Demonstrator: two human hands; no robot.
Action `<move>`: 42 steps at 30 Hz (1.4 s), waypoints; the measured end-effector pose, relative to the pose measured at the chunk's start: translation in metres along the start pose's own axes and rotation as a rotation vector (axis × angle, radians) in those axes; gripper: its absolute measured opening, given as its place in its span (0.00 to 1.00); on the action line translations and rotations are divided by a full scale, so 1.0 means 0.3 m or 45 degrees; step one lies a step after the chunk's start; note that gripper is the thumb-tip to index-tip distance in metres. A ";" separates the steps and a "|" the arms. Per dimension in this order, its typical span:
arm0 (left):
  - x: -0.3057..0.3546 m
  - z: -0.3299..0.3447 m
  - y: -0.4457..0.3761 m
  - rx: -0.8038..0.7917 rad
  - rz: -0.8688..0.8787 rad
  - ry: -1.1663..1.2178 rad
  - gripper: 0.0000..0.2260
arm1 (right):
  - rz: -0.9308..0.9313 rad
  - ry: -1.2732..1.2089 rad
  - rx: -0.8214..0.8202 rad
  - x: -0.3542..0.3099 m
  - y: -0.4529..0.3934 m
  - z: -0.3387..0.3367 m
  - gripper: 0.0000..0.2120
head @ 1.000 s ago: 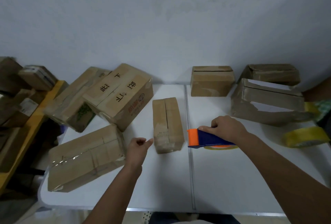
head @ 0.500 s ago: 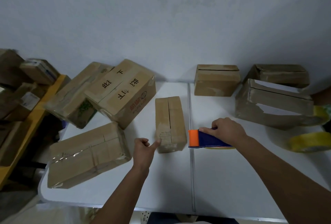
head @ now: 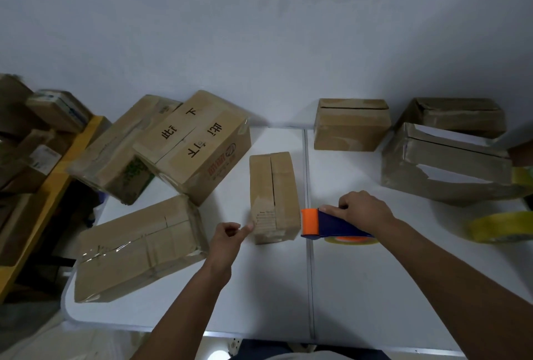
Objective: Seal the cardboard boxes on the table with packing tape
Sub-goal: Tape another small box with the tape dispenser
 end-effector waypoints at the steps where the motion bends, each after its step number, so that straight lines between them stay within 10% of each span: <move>1: 0.006 -0.008 -0.001 -0.016 0.018 0.002 0.15 | -0.002 0.004 -0.005 -0.003 0.000 0.000 0.27; 6: 0.075 -0.102 -0.005 0.108 0.118 -0.492 0.14 | 0.001 0.057 0.012 -0.005 -0.005 -0.007 0.30; 9: 0.168 -0.099 0.060 0.245 0.613 -1.049 0.17 | 0.002 0.093 0.031 0.002 -0.006 -0.018 0.31; 14: 0.119 0.146 0.162 -0.262 1.410 -1.631 0.20 | 0.005 0.065 -0.003 -0.018 -0.002 -0.012 0.28; 42: 0.160 0.312 -0.070 -0.336 1.139 -1.924 0.26 | -0.044 -0.094 0.068 0.077 0.060 0.029 0.30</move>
Point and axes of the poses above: each hand's wrist, its own y-axis away from the middle knuckle, its own z-axis out of the palm, x = y × z, the point moved 7 cm from there along -y, towards the middle knuckle, and after that the axes turned 5 degrees about -x, right-handed, at the moved point
